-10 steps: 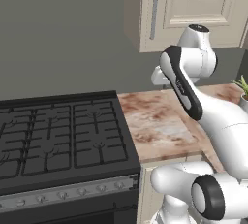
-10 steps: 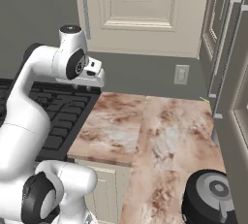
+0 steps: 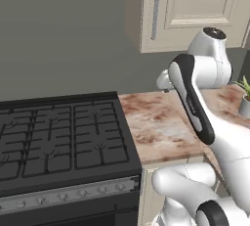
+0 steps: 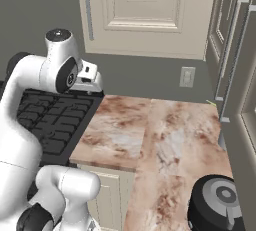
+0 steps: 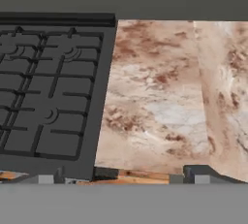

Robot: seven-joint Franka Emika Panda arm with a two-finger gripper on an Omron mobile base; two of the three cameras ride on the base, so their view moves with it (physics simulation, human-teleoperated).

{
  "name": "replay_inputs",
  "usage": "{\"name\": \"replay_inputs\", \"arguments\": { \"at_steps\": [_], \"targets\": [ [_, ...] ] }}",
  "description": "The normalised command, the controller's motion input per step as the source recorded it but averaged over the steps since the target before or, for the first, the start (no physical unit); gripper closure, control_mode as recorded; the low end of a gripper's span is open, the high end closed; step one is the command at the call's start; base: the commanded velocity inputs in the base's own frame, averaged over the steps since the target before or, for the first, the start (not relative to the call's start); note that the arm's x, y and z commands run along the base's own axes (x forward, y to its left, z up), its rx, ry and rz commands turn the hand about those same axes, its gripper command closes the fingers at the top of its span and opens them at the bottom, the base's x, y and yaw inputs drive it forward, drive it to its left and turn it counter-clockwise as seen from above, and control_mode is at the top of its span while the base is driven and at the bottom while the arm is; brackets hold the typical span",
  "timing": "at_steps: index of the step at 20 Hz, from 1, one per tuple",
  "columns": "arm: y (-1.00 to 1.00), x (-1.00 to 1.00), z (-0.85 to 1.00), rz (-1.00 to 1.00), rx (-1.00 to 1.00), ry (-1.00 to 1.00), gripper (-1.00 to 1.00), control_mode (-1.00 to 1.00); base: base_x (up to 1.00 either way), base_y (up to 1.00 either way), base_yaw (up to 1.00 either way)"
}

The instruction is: Move the mustard and shaker from the cabinet to the dining counter.

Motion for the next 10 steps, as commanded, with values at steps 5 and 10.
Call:
{"name": "replay_inputs", "arguments": {
  "at_steps": [5,10],
  "targets": [
    [0.06,-0.78,0.49,0.00,-0.05,-0.48,-1.00,-1.00,0.00,0.00,0.00],
    [0.03,-0.70,0.68,0.00,-0.03,-0.70,-1.00,-1.00,0.00,0.00,0.00]
  ]
}}
